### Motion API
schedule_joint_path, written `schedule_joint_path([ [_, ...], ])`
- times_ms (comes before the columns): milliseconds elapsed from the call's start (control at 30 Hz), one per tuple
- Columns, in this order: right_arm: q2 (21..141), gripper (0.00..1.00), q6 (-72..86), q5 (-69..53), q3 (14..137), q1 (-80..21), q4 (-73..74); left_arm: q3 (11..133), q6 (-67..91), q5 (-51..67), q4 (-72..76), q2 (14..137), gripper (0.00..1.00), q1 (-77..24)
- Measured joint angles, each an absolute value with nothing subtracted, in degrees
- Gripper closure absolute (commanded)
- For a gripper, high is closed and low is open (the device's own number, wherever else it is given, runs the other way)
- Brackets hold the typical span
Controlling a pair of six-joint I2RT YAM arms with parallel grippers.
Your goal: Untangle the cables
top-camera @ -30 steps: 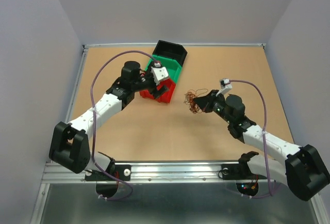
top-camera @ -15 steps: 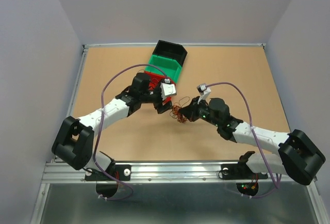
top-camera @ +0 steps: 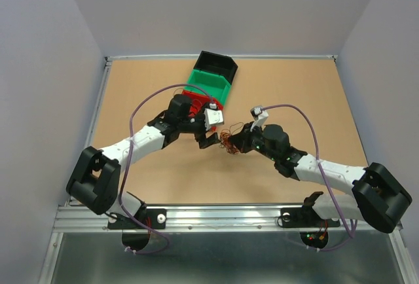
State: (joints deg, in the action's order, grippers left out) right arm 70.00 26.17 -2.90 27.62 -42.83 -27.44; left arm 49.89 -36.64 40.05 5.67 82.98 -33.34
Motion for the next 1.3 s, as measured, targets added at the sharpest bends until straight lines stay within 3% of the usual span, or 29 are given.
schedule_joint_path([
  [300,69.97,0.99,26.15,-1.83,27.62,-42.85,-27.46,47.79,-36.84,41.39,6.59,76.23,0.07,-33.41],
  [533,69.97,0.99,26.06,-3.6,27.62,-42.96,-27.51,47.75,-36.53,42.11,7.03,78.04,0.16,-33.43],
  [600,70.02,0.99,25.8,-3.86,27.73,-43.29,-27.46,47.75,-36.36,42.37,6.98,78.85,0.26,-33.43],
  [700,70.59,0.99,25.3,-4.23,28.73,-44.05,-27.46,47.79,-36.56,42.7,6.94,79.92,0.89,-33.5],
  [733,70.74,0.99,25.21,-4.23,28.97,-44.34,-27.49,47.83,-36.47,42.76,6.96,80.42,1.0,-33.63],
  [933,70.89,0.99,26.41,0.36,29.28,-44.88,-27.2,48.03,-35.77,40.16,7.7,81.56,1.0,-34.06],
  [1167,73.08,0.92,38.87,21.54,31.88,-45.93,-21.82,43.18,-34.06,35.29,15.35,76.42,1.0,-34.52],
  [1300,73.89,0.96,47.31,24.29,34.72,-45.28,-19.49,41.21,-33.04,33.78,19.22,72.77,1.0,-34.65],
])
